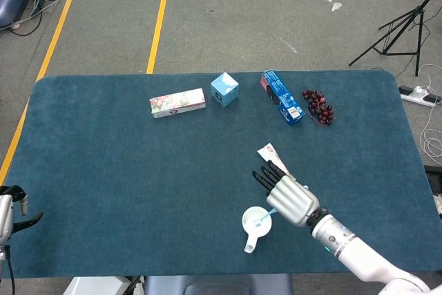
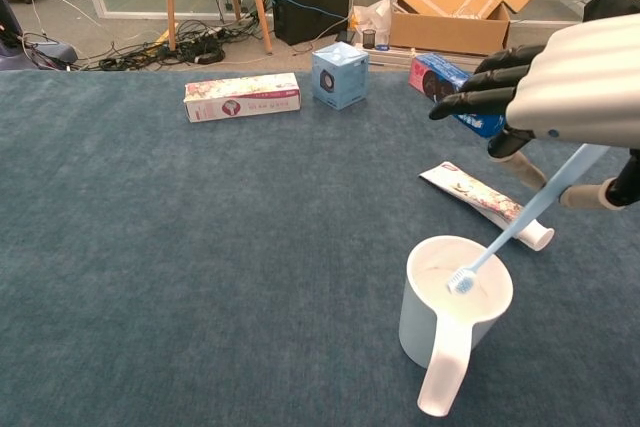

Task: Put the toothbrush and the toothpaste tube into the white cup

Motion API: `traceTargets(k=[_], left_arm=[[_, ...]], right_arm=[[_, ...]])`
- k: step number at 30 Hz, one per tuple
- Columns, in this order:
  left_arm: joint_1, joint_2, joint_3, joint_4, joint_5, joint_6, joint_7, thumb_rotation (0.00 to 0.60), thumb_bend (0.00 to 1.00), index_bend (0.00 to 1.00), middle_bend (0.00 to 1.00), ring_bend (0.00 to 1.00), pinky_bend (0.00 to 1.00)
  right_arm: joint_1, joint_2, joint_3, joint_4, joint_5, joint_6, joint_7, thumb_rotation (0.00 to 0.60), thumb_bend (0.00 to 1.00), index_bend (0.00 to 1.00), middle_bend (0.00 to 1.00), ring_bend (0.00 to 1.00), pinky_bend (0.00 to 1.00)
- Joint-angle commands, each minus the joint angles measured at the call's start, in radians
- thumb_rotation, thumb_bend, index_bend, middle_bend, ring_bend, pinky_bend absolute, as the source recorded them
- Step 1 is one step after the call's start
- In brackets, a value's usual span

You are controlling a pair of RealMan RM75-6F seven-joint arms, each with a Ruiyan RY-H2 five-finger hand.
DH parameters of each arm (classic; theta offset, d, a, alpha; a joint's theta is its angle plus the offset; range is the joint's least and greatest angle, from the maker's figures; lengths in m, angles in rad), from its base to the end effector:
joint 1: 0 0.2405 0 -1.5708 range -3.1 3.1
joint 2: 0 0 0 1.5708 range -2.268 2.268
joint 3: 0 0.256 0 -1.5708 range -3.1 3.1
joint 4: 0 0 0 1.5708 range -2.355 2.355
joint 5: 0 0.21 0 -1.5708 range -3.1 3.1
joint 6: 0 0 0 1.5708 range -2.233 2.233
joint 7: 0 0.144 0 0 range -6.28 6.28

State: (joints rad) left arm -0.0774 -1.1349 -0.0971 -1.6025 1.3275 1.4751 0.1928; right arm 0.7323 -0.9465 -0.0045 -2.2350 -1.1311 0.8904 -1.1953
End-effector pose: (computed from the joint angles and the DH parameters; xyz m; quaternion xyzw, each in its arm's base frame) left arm -0.3322 0.1865 0.1696 -0.5653 -0.3668 -0.3093 0.6710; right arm -0.1142 -0.2373 0.0875 0.9056 -0.0462 0.1524 0.3932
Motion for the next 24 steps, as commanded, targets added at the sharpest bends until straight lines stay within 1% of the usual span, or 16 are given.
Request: traceTargets(k=[1, 5, 14, 19, 24], left_arm=[[0.0, 0.0, 0.0, 0.0, 0.0, -0.001, 0.0, 0.6, 0.0, 0.79, 0.51, 0.38, 0.37], [0.0, 0.002, 0.0, -0.001, 0.002, 0.002, -0.002, 0.6, 0.0, 0.79, 0.51, 0.38, 0.37], [0.003, 0.006, -0.002, -0.004, 0.004, 0.007, -0.005, 0.6, 0.0, 0.79, 0.51, 0.38, 0.37], [0.003, 0.007, -0.001, -0.005, 0.005, 0.008, -0.005, 0.6, 0.0, 0.79, 0.51, 0.38, 0.37], [0.003, 0.006, -0.001, -0.005, 0.004, 0.007, -0.004, 0.6, 0.0, 0.79, 0.51, 0.38, 0.37]], right_arm=[[0.048, -0.039, -0.016, -0.024, 0.069, 0.023, -0.085, 0.6, 0.25, 0.61, 0.02, 0.0, 0.0], [0.089, -0.08, -0.031, -0.038, 0.135, 0.059, -0.166, 0.6, 0.25, 0.61, 0.02, 0.0, 0.0], [0.169, -0.142, -0.057, -0.056, 0.259, 0.132, -0.258, 0.6, 0.25, 0.61, 0.02, 0.0, 0.0], [0.202, -0.165, -0.071, -0.061, 0.299, 0.161, -0.272, 0.6, 0.25, 0.61, 0.02, 0.0, 0.0], [0.227, -0.182, -0.086, -0.057, 0.31, 0.174, -0.261, 0.6, 0.25, 0.61, 0.02, 0.0, 0.0]])
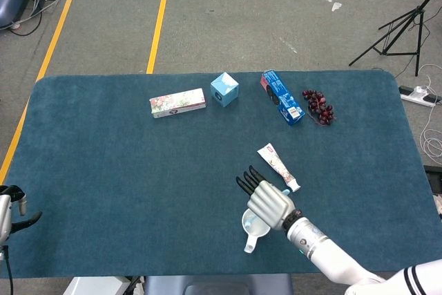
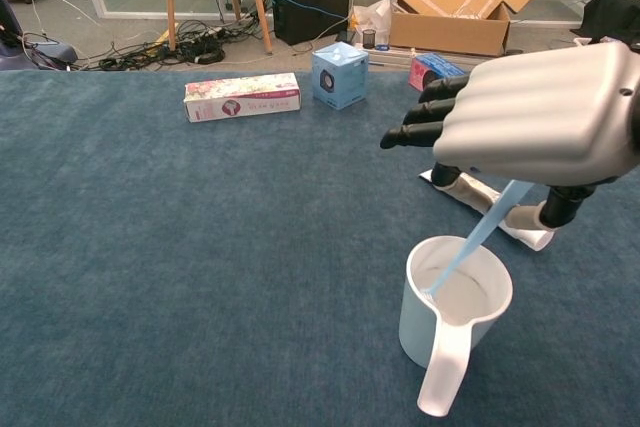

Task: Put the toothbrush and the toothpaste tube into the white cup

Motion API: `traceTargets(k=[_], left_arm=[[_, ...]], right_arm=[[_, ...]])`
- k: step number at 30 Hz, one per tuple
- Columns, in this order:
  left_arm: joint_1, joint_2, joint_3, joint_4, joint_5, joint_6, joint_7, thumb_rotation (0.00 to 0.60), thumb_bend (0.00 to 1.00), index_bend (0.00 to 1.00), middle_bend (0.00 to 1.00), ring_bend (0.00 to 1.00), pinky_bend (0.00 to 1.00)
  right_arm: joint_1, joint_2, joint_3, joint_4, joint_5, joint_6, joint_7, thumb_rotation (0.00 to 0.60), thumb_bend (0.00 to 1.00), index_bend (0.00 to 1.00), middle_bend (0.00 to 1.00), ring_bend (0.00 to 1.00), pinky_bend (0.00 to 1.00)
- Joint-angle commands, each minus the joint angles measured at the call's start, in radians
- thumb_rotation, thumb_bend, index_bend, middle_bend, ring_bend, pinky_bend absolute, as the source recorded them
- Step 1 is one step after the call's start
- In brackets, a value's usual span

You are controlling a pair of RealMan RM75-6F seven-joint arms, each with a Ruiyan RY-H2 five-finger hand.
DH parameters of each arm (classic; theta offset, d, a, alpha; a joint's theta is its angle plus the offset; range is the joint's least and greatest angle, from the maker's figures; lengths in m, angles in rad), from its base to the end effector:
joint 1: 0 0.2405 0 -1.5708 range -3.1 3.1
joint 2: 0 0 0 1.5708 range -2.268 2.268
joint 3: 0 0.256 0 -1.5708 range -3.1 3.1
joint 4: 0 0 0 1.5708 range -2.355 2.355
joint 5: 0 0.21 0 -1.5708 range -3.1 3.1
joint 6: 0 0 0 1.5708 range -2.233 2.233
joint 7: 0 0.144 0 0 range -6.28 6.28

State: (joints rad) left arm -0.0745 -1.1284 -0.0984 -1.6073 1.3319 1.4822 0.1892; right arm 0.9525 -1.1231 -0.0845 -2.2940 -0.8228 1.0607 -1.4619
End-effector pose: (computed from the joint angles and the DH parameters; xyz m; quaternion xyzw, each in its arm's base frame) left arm -0.3312 0.1858 0.1722 -0.5640 -0.3644 -0.3122 0.6720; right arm -0.0825 -0.2355 0.0522 0.9157 -0.0152 0.1157 0.3845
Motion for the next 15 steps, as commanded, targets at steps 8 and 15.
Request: traceTargets(k=[8, 15], left_arm=[[0.001, 0.001, -0.001, -0.001, 0.001, 0.003, -0.002, 0.6, 0.0, 0.79, 0.51, 0.38, 0.37], [0.003, 0.003, -0.002, -0.003, 0.003, 0.007, -0.004, 0.6, 0.0, 0.79, 0.51, 0.38, 0.37]], right_arm=[[0.033, -0.027, -0.026, 0.012, -0.015, 0.008, 0.046, 0.6, 0.25, 0.59, 0.02, 0.0, 0.0], [0.048, -0.036, -0.042, 0.015, -0.043, 0.008, 0.078, 0.6, 0.21, 0.48, 0.02, 0.0, 0.0]])
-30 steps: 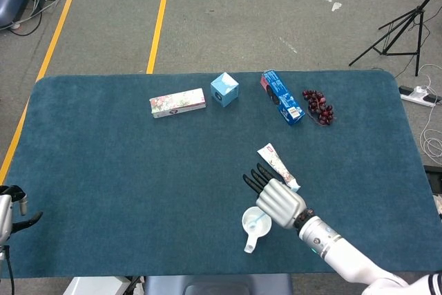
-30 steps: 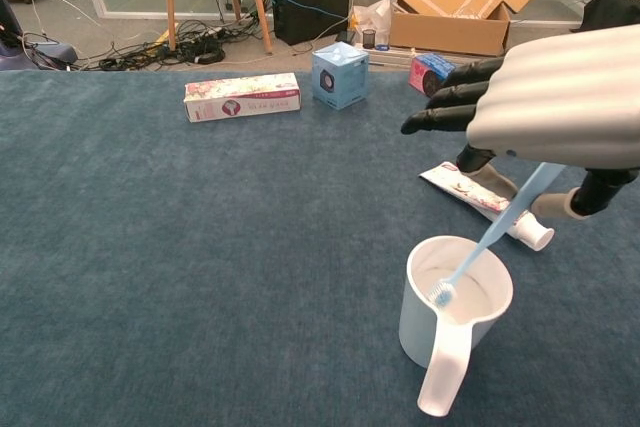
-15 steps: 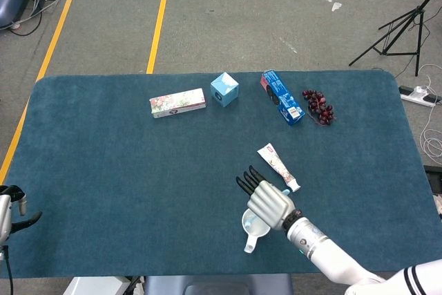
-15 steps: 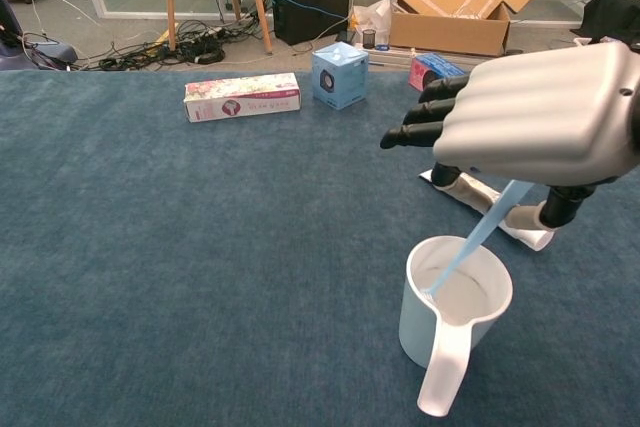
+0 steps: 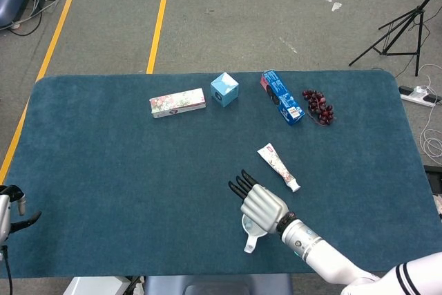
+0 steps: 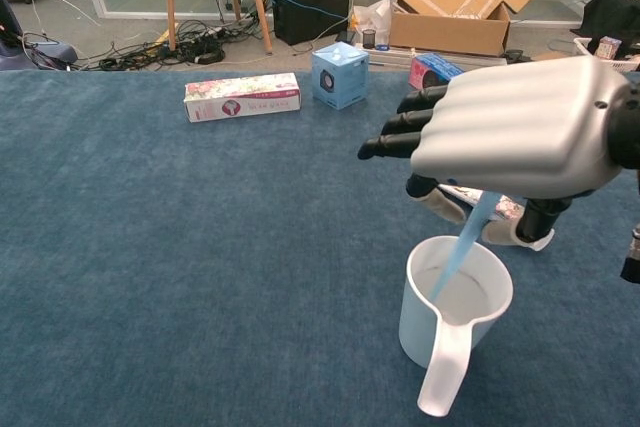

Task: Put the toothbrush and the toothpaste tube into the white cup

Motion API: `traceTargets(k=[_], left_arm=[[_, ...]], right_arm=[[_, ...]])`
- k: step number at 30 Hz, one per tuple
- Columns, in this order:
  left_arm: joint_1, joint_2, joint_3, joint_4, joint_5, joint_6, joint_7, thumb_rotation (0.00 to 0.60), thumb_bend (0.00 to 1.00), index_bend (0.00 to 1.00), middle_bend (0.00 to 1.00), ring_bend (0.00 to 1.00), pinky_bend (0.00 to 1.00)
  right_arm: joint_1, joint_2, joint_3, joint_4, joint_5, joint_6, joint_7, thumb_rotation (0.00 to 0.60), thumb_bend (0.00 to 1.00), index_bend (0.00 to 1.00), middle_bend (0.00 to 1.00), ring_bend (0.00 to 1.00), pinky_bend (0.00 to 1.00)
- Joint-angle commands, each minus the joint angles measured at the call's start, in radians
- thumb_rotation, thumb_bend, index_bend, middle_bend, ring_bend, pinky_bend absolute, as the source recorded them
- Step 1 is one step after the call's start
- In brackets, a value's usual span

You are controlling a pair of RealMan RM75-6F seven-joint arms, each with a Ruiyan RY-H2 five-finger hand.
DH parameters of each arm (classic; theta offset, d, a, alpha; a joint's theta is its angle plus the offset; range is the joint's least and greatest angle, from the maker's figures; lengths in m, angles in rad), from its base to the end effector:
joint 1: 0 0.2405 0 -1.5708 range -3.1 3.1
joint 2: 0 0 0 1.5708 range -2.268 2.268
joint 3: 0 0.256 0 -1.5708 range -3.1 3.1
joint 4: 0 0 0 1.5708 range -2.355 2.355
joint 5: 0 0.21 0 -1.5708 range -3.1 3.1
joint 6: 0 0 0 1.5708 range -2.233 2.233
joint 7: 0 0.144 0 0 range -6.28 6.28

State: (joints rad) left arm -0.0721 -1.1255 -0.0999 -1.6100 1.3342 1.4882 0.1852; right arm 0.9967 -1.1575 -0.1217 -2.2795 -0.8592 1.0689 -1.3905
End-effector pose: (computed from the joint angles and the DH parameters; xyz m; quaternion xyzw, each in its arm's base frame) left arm -0.3306 0.1854 0.1738 -0.5621 -0.3634 -0.3151 0.6729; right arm -0.0755 -0.2321 0.0433 0.9206 -0.0192 0.1382 0.3648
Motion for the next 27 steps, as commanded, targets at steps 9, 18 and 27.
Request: traceTargets(k=[9, 18, 27], left_arm=[[0.001, 0.001, -0.001, 0.0, 0.001, 0.002, -0.002, 0.6, 0.0, 0.79, 0.51, 0.38, 0.37], [0.001, 0.001, 0.0, 0.0, 0.0, 0.0, -0.003, 0.6, 0.0, 0.79, 0.51, 0.38, 0.37], [0.0, 0.0, -0.001, 0.0, -0.003, -0.002, -0.001, 0.6, 0.0, 0.79, 0.51, 0.38, 0.37]], right_arm=[[0.01, 0.006, -0.011, -0.001, -0.045, 0.013, 0.058, 0.6, 0.2, 0.38, 0.02, 0.0, 0.0], [-0.031, 0.089, 0.015, -0.004, -0.152, 0.062, 0.195, 0.6, 0.2, 0.38, 0.02, 0.0, 0.0], [-0.13, 0.185, 0.045, 0.075, -0.201, 0.133, 0.395, 0.6, 0.19, 0.38, 0.02, 0.0, 0.0]])
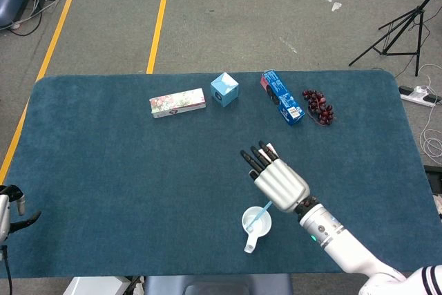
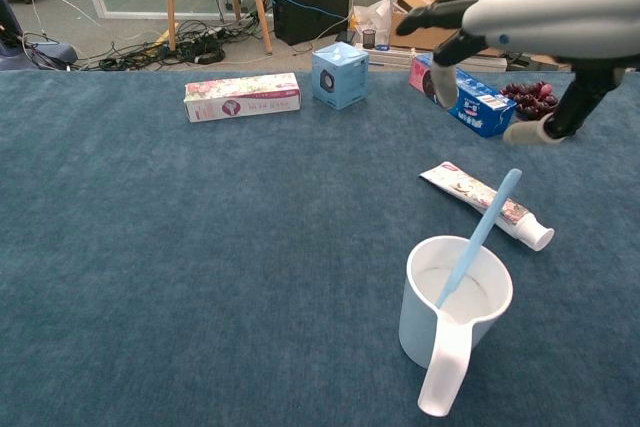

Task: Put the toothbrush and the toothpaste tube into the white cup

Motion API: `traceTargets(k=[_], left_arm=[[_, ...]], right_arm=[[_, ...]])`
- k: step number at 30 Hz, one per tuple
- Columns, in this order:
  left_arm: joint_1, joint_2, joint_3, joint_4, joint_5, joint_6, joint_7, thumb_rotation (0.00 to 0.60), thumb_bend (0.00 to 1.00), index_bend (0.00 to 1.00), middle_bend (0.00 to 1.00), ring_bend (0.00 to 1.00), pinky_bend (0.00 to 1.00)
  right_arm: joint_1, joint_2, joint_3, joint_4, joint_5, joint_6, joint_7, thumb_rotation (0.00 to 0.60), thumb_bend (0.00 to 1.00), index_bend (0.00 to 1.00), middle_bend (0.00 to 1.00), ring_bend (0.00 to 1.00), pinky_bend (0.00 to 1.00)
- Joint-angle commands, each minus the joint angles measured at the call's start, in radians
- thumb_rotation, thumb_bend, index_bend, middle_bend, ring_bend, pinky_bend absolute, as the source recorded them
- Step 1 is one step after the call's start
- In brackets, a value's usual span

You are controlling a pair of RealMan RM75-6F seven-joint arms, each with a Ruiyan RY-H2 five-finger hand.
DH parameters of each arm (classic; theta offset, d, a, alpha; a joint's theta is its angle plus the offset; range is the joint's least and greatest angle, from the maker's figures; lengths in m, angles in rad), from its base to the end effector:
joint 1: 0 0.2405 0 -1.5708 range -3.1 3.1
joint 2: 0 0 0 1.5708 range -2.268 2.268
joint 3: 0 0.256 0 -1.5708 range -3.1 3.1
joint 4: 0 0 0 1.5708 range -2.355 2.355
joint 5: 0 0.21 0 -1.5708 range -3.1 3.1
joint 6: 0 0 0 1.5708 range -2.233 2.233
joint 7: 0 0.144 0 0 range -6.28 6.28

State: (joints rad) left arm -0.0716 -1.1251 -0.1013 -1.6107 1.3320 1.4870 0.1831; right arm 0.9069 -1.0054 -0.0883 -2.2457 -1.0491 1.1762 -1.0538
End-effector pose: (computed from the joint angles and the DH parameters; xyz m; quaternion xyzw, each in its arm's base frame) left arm -0.3308 0.1854 0.1740 -0.5608 -0.3647 -0.3155 0.6730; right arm -0.0858 -0.2604 0.0989 0.8580 -0.0944 0.2294 0.4498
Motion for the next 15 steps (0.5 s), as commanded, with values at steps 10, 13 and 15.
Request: traceTargets(k=[10, 13, 15], left_arm=[[-0.001, -0.001, 0.0, 0.001, -0.003, -0.005, 0.001, 0.6, 0.0, 0.79, 0.51, 0.38, 0.37], [-0.002, -0.002, 0.002, 0.0, -0.002, -0.006, 0.003, 0.6, 0.0, 0.79, 0.51, 0.38, 0.37], [-0.003, -0.003, 0.002, 0.001, -0.002, -0.008, 0.005, 0.6, 0.0, 0.79, 0.51, 0.38, 0.37]], right_arm=[[-0.125, 0.08, -0.003, 0.144, 0.02, -0.01, 0.2, 0.6, 0.19, 0.38, 0.02, 0.0, 0.0], [-0.144, 0.081, -0.014, 0.176, 0.042, -0.034, 0.216, 0.6, 0.19, 0.38, 0.02, 0.0, 0.0], [-0.157, 0.075, -0.023, 0.203, 0.056, -0.053, 0.228, 0.6, 0.19, 0.38, 0.02, 0.0, 0.0]])
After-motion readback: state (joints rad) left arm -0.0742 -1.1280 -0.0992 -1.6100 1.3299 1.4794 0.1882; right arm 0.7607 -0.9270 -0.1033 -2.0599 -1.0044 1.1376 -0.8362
